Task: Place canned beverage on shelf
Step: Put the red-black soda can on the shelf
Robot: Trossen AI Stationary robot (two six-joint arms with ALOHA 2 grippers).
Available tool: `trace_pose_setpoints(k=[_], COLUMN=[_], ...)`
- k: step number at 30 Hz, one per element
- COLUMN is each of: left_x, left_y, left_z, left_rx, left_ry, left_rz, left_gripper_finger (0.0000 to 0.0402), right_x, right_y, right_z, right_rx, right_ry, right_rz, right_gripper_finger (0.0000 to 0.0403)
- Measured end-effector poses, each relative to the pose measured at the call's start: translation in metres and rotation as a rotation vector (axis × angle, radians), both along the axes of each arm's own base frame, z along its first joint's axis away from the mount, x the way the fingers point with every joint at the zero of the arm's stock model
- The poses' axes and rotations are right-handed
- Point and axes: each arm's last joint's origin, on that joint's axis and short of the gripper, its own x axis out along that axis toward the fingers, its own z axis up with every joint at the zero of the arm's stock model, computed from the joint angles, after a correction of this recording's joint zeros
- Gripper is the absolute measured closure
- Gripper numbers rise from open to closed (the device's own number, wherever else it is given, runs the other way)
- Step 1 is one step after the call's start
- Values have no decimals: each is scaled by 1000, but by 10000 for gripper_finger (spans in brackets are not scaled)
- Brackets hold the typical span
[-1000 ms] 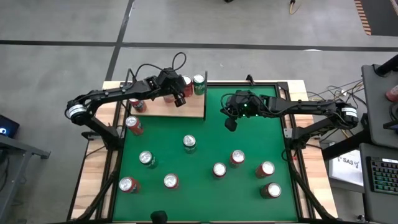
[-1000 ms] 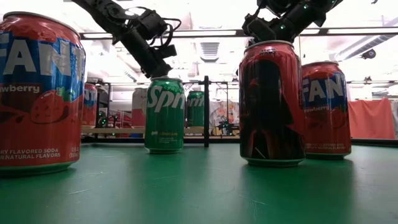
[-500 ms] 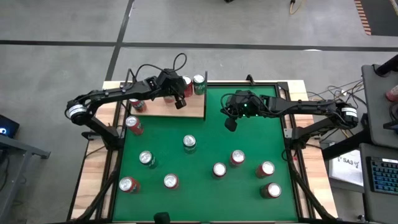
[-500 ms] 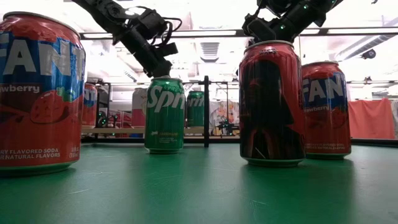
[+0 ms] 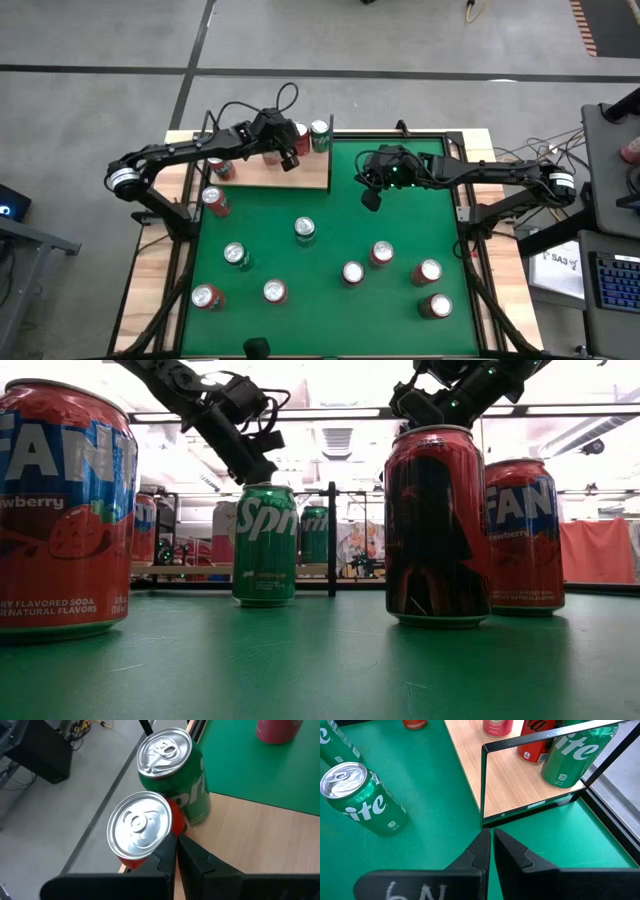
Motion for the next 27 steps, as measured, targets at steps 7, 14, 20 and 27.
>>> trace_pose_setpoints(k=[7, 14, 20, 27], left_x=[0, 2, 4, 5], left_y=[-3, -1, 0, 0], left_z=[3, -3, -8, -8], left_rx=[-3, -5, -8, -13], left_ry=[-16, 12, 25, 22], left_rz=[3, -9, -6, 0], left_gripper_finger=[402, 402, 402, 402], right_x=[0, 0, 0, 0], right_y=[0, 0, 0, 0], right_z=[0, 0, 0, 0], right_rx=[0, 0, 0, 0], right_ry=[0, 1, 1, 1], right_rz=[0, 0, -1, 0], right_gripper_finger=[390, 390, 390, 390])
